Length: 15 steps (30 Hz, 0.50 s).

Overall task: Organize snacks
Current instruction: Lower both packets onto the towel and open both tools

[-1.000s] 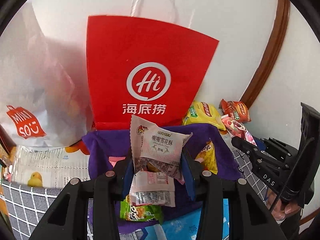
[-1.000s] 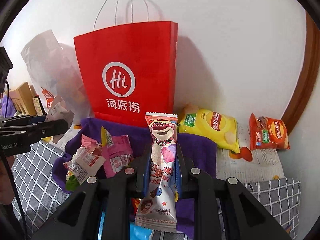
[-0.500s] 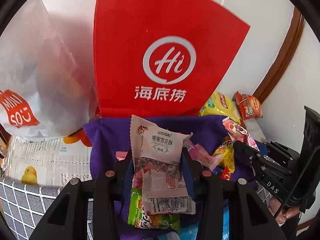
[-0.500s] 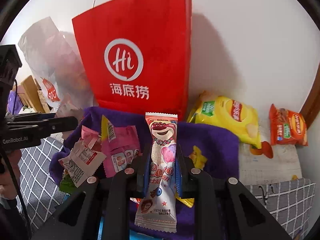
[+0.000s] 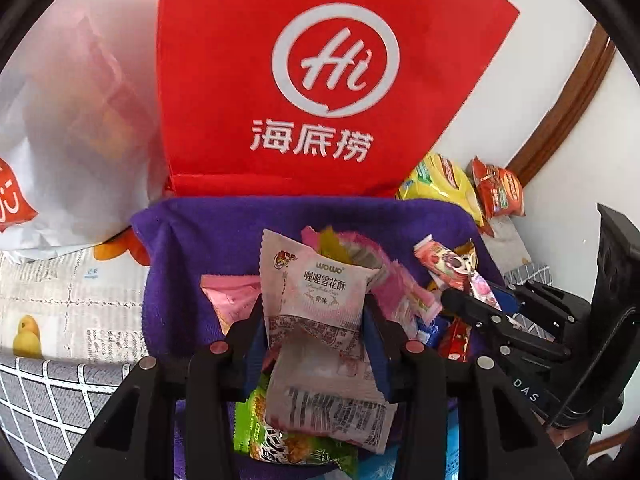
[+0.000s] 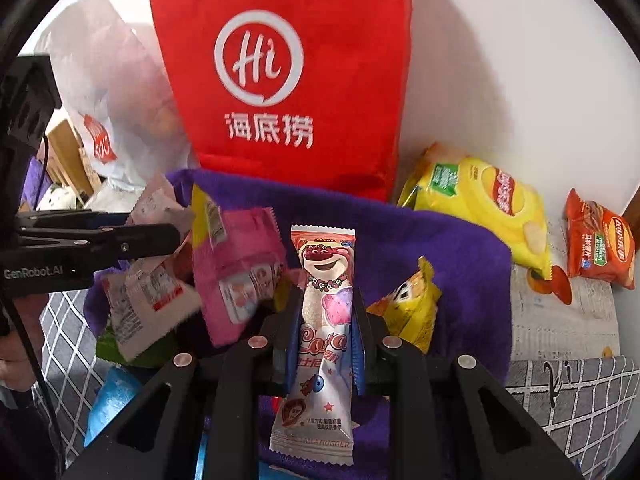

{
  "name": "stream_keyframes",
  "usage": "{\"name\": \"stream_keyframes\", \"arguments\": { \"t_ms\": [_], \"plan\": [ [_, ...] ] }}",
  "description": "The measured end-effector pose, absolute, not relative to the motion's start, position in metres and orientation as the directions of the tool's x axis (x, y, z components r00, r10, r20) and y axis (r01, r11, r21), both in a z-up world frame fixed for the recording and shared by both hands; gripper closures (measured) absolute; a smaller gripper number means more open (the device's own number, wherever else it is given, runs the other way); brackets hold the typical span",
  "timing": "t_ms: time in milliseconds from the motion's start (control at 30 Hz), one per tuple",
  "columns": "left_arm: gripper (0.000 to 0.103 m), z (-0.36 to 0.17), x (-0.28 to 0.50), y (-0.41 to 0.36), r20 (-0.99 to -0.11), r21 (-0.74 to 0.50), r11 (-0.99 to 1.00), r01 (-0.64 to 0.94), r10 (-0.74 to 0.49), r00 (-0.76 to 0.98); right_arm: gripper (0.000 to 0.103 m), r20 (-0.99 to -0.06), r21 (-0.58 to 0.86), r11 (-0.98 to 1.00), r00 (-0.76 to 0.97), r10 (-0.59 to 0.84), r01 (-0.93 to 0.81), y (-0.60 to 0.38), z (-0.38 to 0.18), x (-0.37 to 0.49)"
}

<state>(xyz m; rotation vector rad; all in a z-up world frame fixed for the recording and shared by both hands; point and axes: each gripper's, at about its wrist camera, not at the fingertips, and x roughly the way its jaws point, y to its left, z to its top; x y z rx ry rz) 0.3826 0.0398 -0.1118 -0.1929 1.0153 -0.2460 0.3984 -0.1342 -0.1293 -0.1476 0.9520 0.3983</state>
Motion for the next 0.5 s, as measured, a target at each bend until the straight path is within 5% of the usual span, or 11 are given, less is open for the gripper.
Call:
{"name": "stream_keyframes", "arguments": {
  "t_ms": [500],
  "plan": [
    [0.059,-0.1150,0.3837,0.0336,-0.827,-0.286,0.949,0.131,-0.313,0.467,0.078,-0.821,0.020,0.929,0.525,0.226,-0.369,-0.1366,-0.1287,0.3973]
  ]
}}
